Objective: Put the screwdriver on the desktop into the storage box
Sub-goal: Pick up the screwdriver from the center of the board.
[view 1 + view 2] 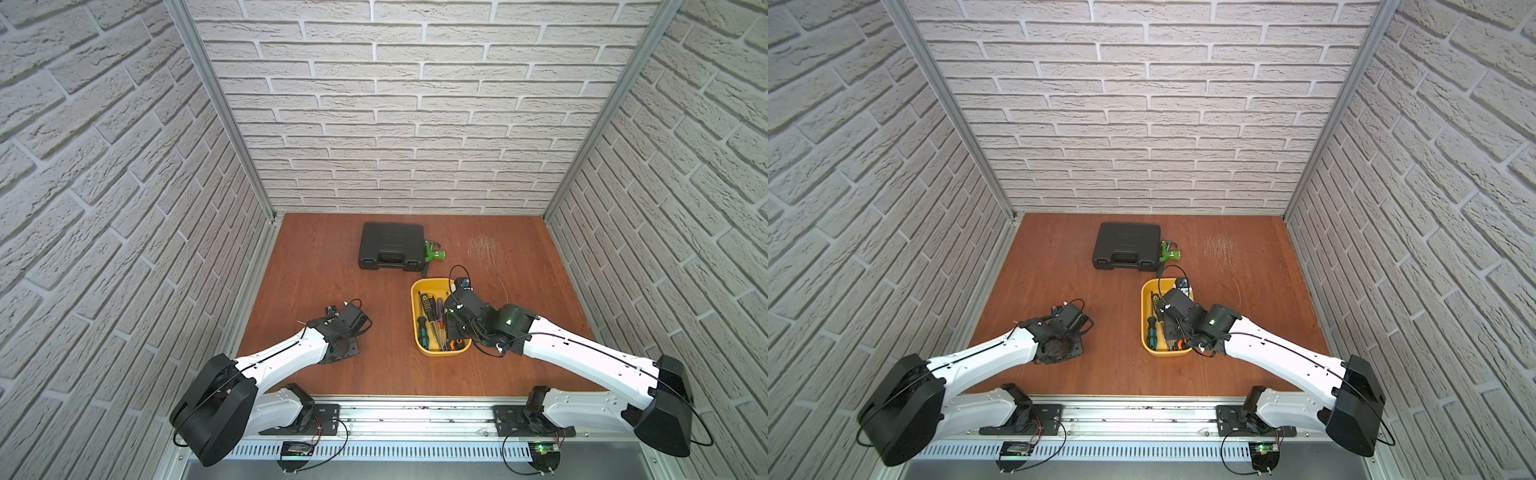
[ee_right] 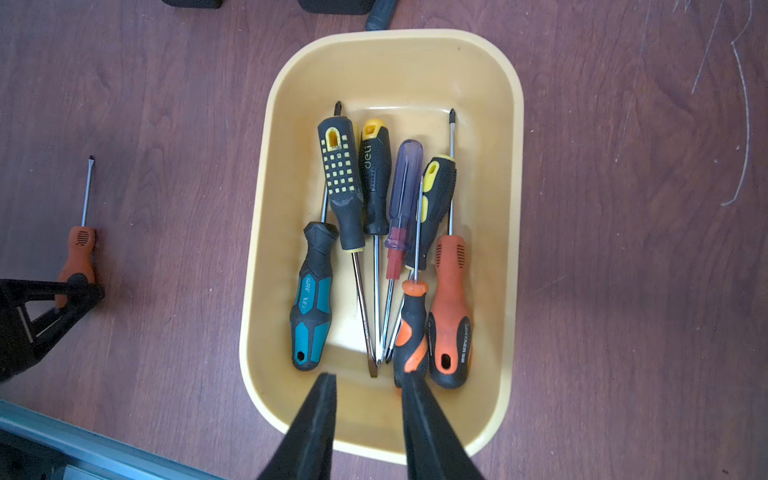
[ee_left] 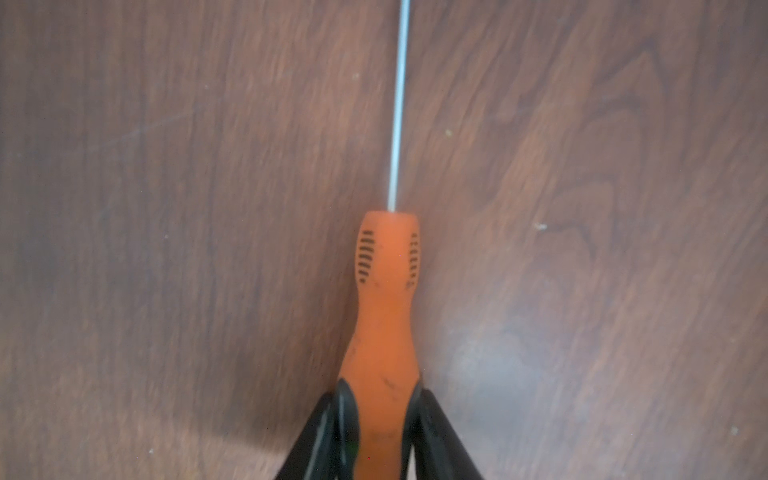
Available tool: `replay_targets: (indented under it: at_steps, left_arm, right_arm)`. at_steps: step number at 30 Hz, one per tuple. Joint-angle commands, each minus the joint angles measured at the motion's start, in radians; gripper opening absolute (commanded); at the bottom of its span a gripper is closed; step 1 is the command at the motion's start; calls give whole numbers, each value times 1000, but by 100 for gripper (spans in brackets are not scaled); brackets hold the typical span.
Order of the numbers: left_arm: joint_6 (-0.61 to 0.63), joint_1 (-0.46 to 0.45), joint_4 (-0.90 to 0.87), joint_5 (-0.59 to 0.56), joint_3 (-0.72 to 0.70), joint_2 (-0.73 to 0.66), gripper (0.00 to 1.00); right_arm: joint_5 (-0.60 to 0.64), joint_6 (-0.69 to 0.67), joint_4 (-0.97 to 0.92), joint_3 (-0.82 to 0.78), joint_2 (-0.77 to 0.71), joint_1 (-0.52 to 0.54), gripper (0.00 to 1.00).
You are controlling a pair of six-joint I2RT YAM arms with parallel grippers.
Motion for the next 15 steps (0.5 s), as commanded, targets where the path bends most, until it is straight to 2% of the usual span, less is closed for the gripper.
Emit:
replay_targets:
  at_steps: [1,15]
  left_arm:
    - [-12,-3,-7,-10,-5,-24,29]
    - [-8,-2,-23,-41,25,-125,6]
  right_arm:
    - [19,0,5,25,-18,6,32]
    - [6,12,33,13,-18,5,31]
